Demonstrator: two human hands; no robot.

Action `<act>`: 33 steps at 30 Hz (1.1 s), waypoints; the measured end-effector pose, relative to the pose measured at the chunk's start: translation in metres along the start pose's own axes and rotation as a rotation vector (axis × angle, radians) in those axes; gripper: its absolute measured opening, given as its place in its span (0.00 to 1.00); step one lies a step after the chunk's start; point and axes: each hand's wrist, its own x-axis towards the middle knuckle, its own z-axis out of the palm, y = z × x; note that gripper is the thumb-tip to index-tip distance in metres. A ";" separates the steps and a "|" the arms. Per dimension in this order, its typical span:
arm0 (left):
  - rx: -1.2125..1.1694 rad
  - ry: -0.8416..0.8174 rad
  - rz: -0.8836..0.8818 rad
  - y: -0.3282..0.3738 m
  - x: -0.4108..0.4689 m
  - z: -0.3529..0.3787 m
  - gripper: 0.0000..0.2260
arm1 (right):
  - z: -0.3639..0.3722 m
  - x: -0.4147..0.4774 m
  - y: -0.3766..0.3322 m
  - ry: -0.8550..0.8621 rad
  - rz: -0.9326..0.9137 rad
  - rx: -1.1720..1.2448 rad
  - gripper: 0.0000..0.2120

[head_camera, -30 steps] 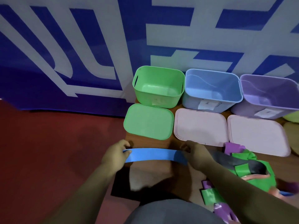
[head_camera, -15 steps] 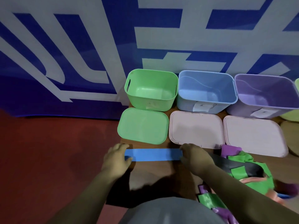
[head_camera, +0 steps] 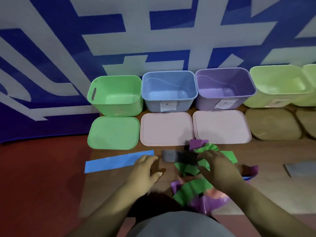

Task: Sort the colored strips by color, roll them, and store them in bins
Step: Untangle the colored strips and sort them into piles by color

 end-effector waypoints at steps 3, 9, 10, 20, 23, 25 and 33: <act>-0.006 -0.029 0.061 0.039 0.008 0.022 0.25 | -0.012 -0.018 0.031 -0.012 0.021 0.007 0.20; 0.031 -0.102 0.083 0.090 0.009 0.068 0.25 | -0.018 -0.039 0.075 -0.042 -0.030 0.059 0.17; 0.031 -0.123 0.059 0.093 0.008 0.076 0.25 | -0.016 -0.040 0.080 -0.045 -0.064 0.067 0.16; -0.091 -0.036 -0.335 0.091 -0.041 0.115 0.24 | 0.001 -0.032 0.104 -0.186 -0.198 -0.038 0.18; -0.154 -0.008 -0.417 0.088 -0.052 0.122 0.21 | 0.000 -0.030 0.107 -0.190 -0.210 -0.060 0.18; -0.204 0.012 -0.430 0.089 -0.055 0.122 0.18 | 0.002 -0.030 0.110 -0.201 -0.220 -0.093 0.17; -0.316 -0.011 -0.308 0.093 -0.054 0.099 0.11 | 0.004 -0.030 0.117 -0.197 -0.224 -0.068 0.20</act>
